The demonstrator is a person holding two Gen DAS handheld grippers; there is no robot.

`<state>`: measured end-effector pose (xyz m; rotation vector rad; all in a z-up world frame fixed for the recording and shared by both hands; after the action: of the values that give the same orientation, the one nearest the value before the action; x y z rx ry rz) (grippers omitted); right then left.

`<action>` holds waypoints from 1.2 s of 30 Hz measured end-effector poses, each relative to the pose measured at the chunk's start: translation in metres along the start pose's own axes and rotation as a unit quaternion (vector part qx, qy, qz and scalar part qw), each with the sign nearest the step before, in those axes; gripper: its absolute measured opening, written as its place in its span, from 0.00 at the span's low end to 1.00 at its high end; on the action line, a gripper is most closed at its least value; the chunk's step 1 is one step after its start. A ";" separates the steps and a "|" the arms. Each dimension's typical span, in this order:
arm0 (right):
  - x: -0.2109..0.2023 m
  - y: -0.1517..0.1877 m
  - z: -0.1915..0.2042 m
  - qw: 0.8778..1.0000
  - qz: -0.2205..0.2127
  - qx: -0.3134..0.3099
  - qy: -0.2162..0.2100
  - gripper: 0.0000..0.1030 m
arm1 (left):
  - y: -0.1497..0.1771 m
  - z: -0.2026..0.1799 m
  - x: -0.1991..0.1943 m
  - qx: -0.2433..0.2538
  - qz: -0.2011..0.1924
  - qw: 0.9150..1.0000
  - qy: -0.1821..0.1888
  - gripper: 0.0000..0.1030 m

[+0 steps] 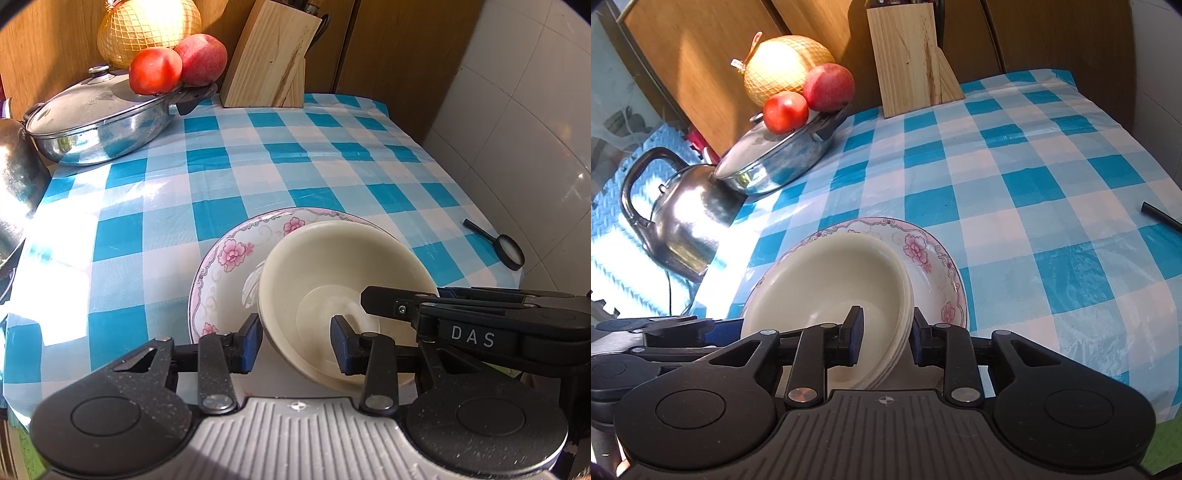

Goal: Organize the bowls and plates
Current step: 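Open both grippers to release the cream bowls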

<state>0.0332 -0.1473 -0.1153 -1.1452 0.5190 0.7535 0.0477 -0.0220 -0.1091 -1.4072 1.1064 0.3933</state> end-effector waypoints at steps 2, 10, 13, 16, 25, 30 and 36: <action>-0.001 -0.001 0.000 1.000 -0.003 0.000 -0.001 0.36 | 0.000 0.000 -0.001 -0.001 -0.001 1.000 0.001 0.32; -0.008 -0.003 0.001 1.000 -0.021 -0.011 0.007 0.40 | 0.000 0.003 -0.003 -0.002 -0.007 1.000 -0.007 0.32; -0.010 -0.003 0.001 1.000 -0.026 -0.012 0.008 0.43 | -0.001 0.003 -0.004 0.001 -0.010 1.000 -0.009 0.32; -0.014 -0.003 0.001 0.999 -0.033 -0.015 0.011 0.45 | -0.001 0.003 -0.007 0.001 -0.015 1.000 -0.011 0.32; -0.029 -0.002 0.004 0.998 -0.057 -0.008 0.006 0.53 | -0.005 0.004 -0.024 0.004 -0.042 0.999 -0.022 0.35; -0.042 0.001 0.007 0.997 -0.074 -0.015 0.011 0.58 | -0.002 0.008 -0.031 -0.002 -0.047 0.999 -0.024 0.36; -0.057 0.009 0.012 0.996 -0.083 -0.025 0.020 0.65 | 0.004 0.015 -0.042 -0.007 -0.057 0.998 -0.034 0.41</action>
<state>-0.0109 -0.1489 -0.0758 -1.2359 0.4331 0.6036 0.0299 0.0079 -0.0808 -1.4528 0.9646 0.3645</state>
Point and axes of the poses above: each gripper's, at about its wrist camera, not at the fingertips, and x roughly the way its jaws point, z to its left, y to its underside, the point moved 10 cm from there along x, roughly the way its jaws point, and after that the axes turned 1 degree about y, right-handed, at the moved point
